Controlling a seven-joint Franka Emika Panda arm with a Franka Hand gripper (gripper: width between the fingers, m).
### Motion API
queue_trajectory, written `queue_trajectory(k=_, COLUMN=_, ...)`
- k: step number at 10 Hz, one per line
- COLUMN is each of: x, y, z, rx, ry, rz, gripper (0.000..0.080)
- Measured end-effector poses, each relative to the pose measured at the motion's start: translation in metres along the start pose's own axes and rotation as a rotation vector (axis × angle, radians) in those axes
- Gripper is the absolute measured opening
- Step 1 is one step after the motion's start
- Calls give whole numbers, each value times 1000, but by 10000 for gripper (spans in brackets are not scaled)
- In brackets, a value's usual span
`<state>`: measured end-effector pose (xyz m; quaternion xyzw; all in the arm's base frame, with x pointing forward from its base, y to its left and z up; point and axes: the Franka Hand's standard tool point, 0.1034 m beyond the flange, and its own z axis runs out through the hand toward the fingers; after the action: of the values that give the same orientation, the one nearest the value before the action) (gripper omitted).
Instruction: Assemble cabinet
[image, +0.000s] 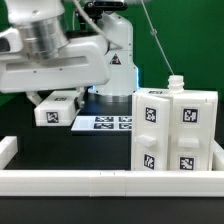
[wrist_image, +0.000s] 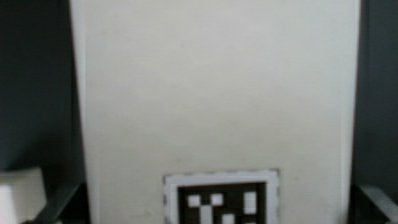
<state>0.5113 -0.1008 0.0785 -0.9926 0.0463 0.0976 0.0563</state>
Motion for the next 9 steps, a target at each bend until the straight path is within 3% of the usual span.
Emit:
queue_trajectory(k=4, x=-2, y=-3, z=0, rx=-2, ry=-8, rz=10, gripper=553)
queue_trajectory(k=5, x=3, y=-25, z=-24, rx=-21, ry=-22, rz=74, gripper=553)
queue_trajectory(k=6, x=9, y=-47, z=-49, rx=-15, ry=-16, rz=90, gripper=553)
queue_trajectory(k=7, x=14, y=-62, z=-64, rx=-14, ry=-31, rz=118, gripper=553)
queue_trajectory(k=8, x=18, y=-72, z=-71, rx=-16, ry=-32, rz=116, gripper=553)
queue_trajectory(k=9, x=18, y=-70, z=-69, rx=-16, ry=-31, rz=110, gripper=553)
